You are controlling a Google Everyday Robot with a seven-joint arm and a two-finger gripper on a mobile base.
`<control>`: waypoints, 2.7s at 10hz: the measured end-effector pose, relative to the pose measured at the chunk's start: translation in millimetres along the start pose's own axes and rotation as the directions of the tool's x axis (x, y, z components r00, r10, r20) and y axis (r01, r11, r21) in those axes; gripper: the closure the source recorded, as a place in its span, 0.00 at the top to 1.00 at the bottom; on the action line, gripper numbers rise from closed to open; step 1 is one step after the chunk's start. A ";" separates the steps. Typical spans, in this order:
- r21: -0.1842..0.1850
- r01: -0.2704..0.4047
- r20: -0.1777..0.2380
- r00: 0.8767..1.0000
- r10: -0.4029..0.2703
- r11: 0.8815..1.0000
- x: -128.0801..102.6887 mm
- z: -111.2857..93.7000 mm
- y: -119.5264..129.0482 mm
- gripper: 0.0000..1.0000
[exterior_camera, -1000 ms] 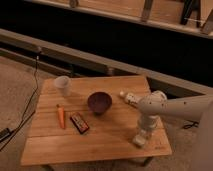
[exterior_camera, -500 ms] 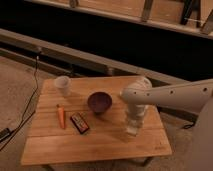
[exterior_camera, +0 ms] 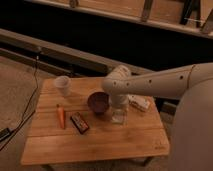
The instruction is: Place the white sponge in the ceramic bowl
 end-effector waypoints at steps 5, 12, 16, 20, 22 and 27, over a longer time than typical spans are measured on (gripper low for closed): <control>-0.018 0.112 0.005 0.994 -0.112 0.994 -38.3 8.7 33.3 0.00; -0.057 0.229 0.029 0.973 -0.228 0.972 -88.8 16.3 67.4 0.00; -0.056 0.285 0.014 0.959 -0.284 0.957 -87.7 28.7 86.4 0.00; -0.056 0.285 0.014 0.959 -0.285 0.957 -87.7 28.9 86.5 0.29; -0.056 0.285 0.014 0.959 -0.285 0.957 -87.7 29.0 86.4 0.49; -0.056 0.285 0.014 0.959 -0.284 0.957 -87.7 29.0 86.4 0.78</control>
